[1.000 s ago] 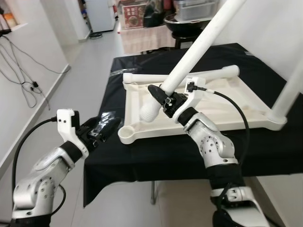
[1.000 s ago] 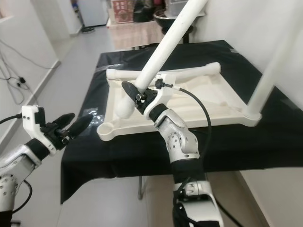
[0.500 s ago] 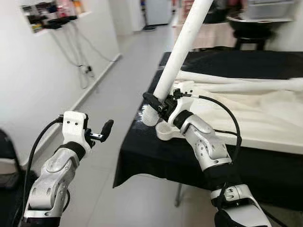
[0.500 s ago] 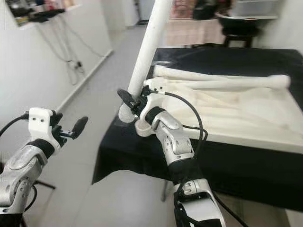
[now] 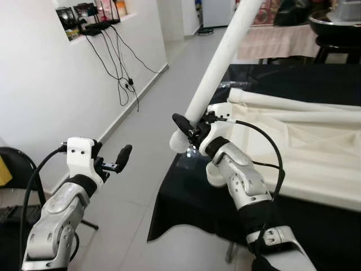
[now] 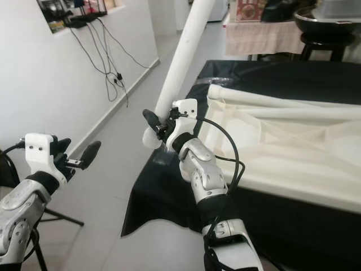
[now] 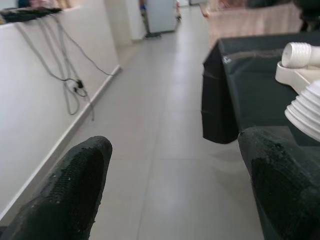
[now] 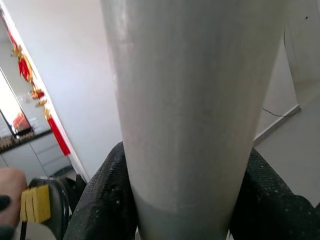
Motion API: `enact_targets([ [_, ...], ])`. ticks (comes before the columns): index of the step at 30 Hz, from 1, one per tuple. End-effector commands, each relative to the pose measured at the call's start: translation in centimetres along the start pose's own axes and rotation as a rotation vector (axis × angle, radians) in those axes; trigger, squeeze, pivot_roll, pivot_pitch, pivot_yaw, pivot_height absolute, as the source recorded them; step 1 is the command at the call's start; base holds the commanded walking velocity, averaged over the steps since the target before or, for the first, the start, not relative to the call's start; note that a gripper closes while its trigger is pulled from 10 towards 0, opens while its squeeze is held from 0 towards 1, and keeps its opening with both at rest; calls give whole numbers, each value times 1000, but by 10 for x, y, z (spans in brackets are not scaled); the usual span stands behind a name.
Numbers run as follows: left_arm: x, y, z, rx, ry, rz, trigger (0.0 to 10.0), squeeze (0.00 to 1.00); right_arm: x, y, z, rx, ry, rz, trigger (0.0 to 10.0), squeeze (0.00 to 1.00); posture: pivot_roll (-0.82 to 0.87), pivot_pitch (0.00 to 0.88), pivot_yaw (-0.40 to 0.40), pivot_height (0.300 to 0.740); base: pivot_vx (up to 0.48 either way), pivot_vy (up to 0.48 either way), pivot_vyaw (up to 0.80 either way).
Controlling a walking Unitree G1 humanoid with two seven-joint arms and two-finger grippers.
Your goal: Building children table
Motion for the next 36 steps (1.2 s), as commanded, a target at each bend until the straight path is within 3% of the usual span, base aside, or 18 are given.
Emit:
enact_targets([
  [1, -3, -6, -4, -55, 29, -22, 10000, 0, 7, -6, 1, -5, -44, 17, 10000, 0, -49, 49, 138, 740, 0, 0, 0],
  [9, -6, -19, 4, -177, 63, 4, 10000, 0, 17, -6, 4, 133, -80, 40, 10000, 0, -44, 56, 127, 740, 0, 0, 0],
  [15, -7, -21, 4, -193, 66, 18, 10000, 0, 23, 0, 8, 231, -100, 37, 10000, 0, -53, 60, 120, 740, 0, 0, 0],
  [24, -8, -18, 3, -182, 68, 36, 10000, 0, 20, 0, 10, 272, -66, 85, 10000, 0, -56, 60, 117, 740, 0, 0, 0],
  [31, -7, -16, 5, -159, 63, 32, 10000, 0, 15, 1, 14, 319, -28, 101, 10000, 0, -56, 68, 110, 740, 0, 0, -725],
  [36, -7, -16, 8, -139, 64, 41, 10000, 0, 15, 6, 25, 451, 0, 132, 10000, 0, -56, 71, 102, 740, 0, 0, -800],
])
Point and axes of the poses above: a point about 5 cm out from each wrist's last joint towards the gripper, its own z axis pointing back from the gripper into the wrist, its own x axis along the axis of the wrist's last joint, y = z × x, the point moved 1 cm from there along -z, pointing out of the wrist towards the gripper, and after that the axes turned 7 degrees about z, right-handed, at the moved point
